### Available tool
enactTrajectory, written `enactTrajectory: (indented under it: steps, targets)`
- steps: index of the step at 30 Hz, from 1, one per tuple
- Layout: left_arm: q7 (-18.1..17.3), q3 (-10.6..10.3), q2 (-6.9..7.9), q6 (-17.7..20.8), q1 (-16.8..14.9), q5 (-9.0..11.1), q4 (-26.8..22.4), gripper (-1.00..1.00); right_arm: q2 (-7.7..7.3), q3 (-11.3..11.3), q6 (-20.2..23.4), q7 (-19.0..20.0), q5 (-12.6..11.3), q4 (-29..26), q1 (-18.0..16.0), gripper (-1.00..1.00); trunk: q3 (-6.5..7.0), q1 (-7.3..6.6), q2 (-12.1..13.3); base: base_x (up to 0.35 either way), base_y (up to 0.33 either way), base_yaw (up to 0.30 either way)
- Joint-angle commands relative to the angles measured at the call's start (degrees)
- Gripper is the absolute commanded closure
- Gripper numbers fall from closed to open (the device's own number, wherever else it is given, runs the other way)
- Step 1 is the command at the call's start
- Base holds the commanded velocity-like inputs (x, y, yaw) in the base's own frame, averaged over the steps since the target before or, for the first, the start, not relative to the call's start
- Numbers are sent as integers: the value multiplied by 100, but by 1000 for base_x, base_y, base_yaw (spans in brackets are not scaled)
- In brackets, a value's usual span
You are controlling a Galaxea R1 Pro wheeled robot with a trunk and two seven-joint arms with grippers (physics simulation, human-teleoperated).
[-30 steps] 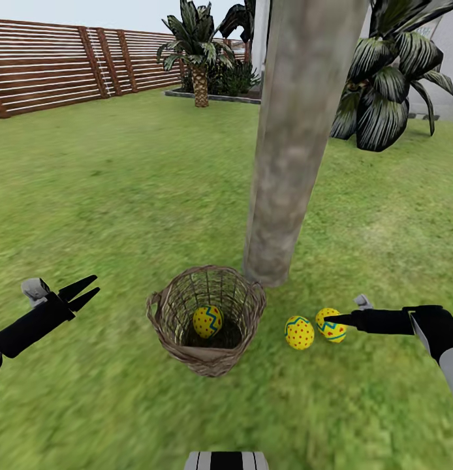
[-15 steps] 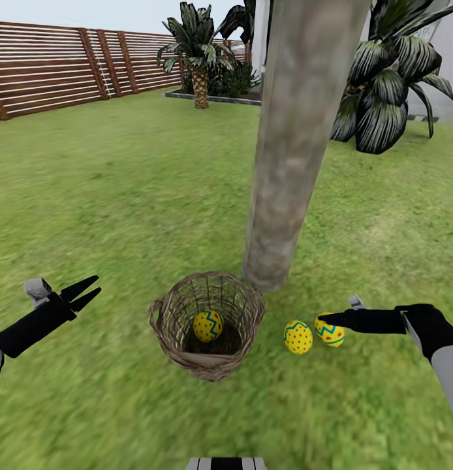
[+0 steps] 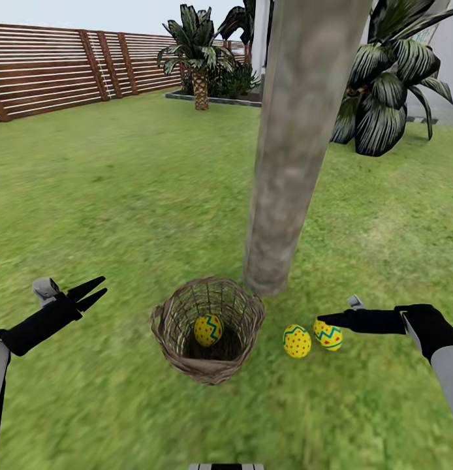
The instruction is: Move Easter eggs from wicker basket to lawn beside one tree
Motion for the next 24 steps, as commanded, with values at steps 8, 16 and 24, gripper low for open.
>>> enactTrajectory:
  steps: [8,16,24]
  targets:
    - [-22,10,0,21,-3,-12,1,-100,67,-43,60,40,68,-2,-2,-100,140,-177,321,0,0,0]
    - [-6,14,6,21,-5,-19,7,-100,79,-43,60,40,69,-2,-2,-100,284,-353,642,0,0,0]
    - [-5,14,9,21,-11,-20,6,-100,127,-42,53,26,67,13,-2,-100,427,-528,962,0,0,0]
